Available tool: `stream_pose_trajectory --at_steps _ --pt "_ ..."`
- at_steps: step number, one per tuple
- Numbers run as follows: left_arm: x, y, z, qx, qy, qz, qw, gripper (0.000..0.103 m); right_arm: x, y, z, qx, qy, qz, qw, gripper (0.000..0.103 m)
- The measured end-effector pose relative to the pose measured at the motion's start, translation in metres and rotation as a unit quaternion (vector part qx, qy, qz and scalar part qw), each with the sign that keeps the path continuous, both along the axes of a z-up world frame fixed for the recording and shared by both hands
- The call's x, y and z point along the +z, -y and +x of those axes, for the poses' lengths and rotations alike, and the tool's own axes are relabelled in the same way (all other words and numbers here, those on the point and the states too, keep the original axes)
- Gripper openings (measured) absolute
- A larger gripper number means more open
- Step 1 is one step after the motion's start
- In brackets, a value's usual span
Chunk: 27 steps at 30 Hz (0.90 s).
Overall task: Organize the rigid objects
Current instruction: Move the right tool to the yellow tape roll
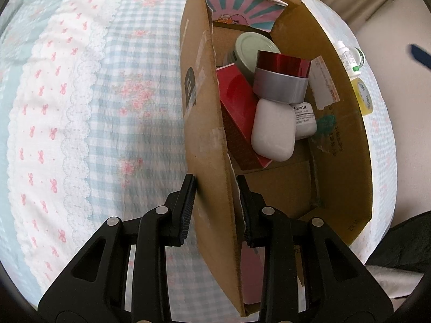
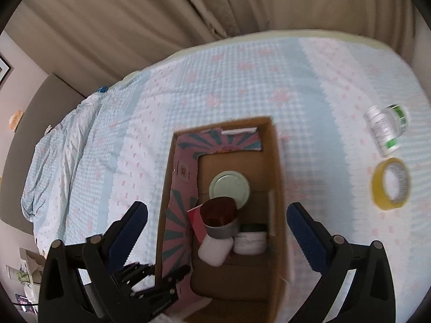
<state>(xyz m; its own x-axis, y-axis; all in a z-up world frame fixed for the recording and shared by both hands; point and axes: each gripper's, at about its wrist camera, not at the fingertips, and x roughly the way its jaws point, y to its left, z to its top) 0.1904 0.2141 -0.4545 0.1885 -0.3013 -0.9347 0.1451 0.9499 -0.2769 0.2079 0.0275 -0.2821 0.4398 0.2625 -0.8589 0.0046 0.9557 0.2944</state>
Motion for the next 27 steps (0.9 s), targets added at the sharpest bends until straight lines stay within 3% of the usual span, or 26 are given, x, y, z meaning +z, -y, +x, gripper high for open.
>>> stream_pose_trajectory --at_steps 6,13,19,24,27 --pt "0.0 0.0 -0.001 0.001 0.002 -0.004 1.0 0.027 0.061 0.032 -0.033 -0.045 0.03 -0.025 0.998 0.103" --pt "0.001 -0.001 -0.003 0.0 0.006 -0.002 1.0 0.027 0.083 0.085 -0.055 -0.09 0.04 -0.034 0.995 0.103" --pt "0.002 0.003 -0.005 0.002 0.011 0.007 0.9999 0.027 0.075 0.138 -0.067 -0.118 0.038 -0.047 0.991 0.103" --pt "0.002 0.003 -0.008 0.005 0.014 0.005 0.9999 0.027 0.046 0.185 -0.067 -0.134 0.017 -0.086 0.987 0.103" --pt "0.002 0.002 -0.009 0.01 0.016 0.004 0.9998 0.027 0.017 0.212 -0.066 -0.132 0.008 -0.086 0.987 0.103"
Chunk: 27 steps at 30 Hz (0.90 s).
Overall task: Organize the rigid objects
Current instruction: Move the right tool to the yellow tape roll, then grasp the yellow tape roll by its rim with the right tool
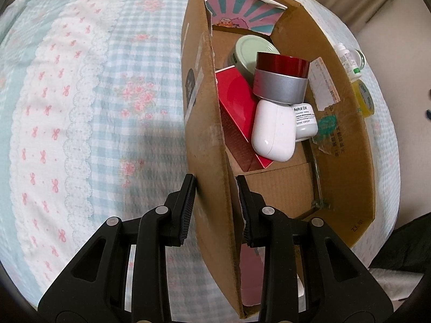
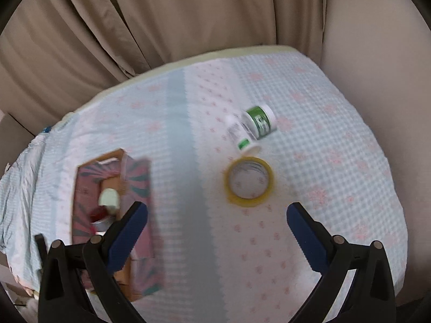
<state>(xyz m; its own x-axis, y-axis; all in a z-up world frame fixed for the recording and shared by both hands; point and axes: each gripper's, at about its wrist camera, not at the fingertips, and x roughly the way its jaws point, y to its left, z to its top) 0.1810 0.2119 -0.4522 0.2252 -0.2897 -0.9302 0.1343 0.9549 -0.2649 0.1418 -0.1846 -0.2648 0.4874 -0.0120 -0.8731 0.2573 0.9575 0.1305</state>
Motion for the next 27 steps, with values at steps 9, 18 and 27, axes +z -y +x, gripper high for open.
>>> stream_pose_trajectory --at_steps 9,18,27 --pt "0.001 0.002 -0.005 0.032 0.007 0.006 0.9994 0.027 -0.117 0.049 0.021 0.038 -0.013 0.01 0.999 0.103" --pt "0.001 0.001 -0.008 0.042 0.013 0.001 0.9991 0.027 -0.175 0.06 0.052 0.06 0.009 -0.004 0.998 0.103" --pt "0.001 0.001 -0.008 0.043 0.013 0.0 0.999 0.027 -0.196 0.048 0.072 0.083 0.011 -0.041 0.996 0.101"
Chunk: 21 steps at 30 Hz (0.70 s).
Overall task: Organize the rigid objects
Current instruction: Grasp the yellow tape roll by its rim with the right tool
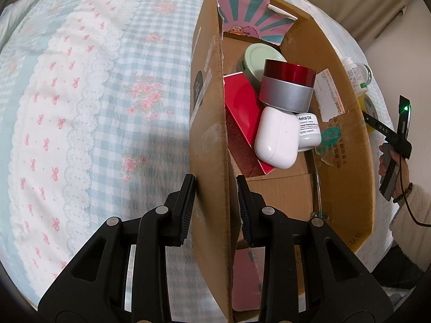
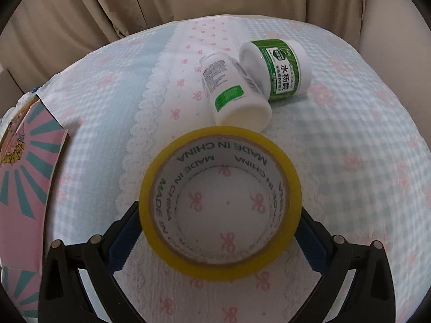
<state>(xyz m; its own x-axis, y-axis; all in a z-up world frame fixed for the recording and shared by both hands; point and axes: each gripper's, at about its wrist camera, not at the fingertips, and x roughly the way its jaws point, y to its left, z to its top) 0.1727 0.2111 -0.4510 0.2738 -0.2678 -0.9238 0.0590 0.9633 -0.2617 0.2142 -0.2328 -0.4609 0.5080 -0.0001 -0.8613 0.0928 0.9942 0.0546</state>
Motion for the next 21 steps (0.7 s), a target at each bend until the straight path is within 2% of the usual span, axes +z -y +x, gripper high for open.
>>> stream_pose_trajectory --at_steps 11,16,21 --pt "0.0 -0.001 0.003 0.005 -0.007 0.002 1.0 0.027 0.013 0.01 -0.003 0.0 0.0 0.035 0.999 0.097" --pt "0.0 -0.001 0.006 0.001 -0.013 0.004 0.9999 0.027 0.039 0.01 -0.01 -0.018 0.002 0.063 0.998 0.097" --pt "-0.002 -0.003 0.009 0.002 -0.02 -0.004 0.9998 0.027 0.085 0.0 -0.018 -0.033 0.01 0.072 0.997 0.097"
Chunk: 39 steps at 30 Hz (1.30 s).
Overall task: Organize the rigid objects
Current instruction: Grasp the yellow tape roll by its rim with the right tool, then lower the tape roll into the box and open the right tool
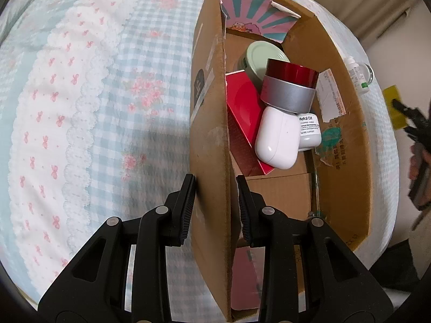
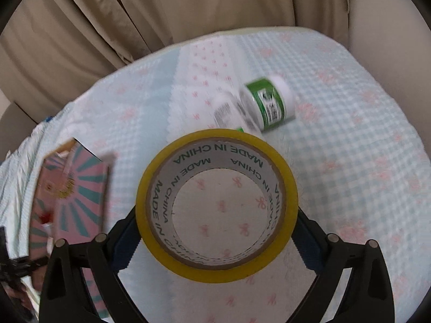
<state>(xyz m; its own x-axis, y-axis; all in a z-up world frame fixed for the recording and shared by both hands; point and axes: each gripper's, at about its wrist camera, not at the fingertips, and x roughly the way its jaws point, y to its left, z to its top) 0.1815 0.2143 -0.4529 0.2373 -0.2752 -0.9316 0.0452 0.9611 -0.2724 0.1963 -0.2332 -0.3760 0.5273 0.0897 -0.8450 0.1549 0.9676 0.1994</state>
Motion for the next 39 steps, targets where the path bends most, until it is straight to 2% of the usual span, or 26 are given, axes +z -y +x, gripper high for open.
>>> stream_pose_trajectory --at_steps 8,12,16,20,27,33,39 --pt "0.0 0.007 0.008 -0.024 -0.017 0.018 0.9994 0.027 0.087 -0.049 -0.021 -0.031 0.017 0.011 0.999 0.097" --pt "0.0 0.01 0.011 -0.046 -0.023 0.025 0.9984 0.027 0.113 -0.088 -0.031 -0.044 0.019 0.032 0.998 0.097" --pt "0.0 0.012 0.016 -0.066 -0.032 0.027 0.9969 0.027 0.122 -0.133 -0.039 -0.057 0.009 0.06 0.997 0.097" --pt "-0.001 0.012 0.02 -0.071 -0.038 0.019 0.9966 0.027 0.115 -0.173 -0.043 -0.054 -0.005 0.077 0.996 0.097" --pt "-0.002 0.012 0.023 -0.076 -0.038 0.02 0.9962 0.027 0.078 -0.238 -0.042 -0.029 -0.043 0.098 0.994 0.097" --pt "-0.003 0.008 0.024 -0.069 -0.043 0.011 0.9966 0.027 0.054 -0.262 -0.04 -0.018 -0.066 0.104 0.992 0.097" --pt "-0.003 0.007 0.022 -0.074 -0.04 0.014 0.9964 0.027 0.039 -0.267 -0.041 -0.018 -0.071 0.106 0.992 0.098"
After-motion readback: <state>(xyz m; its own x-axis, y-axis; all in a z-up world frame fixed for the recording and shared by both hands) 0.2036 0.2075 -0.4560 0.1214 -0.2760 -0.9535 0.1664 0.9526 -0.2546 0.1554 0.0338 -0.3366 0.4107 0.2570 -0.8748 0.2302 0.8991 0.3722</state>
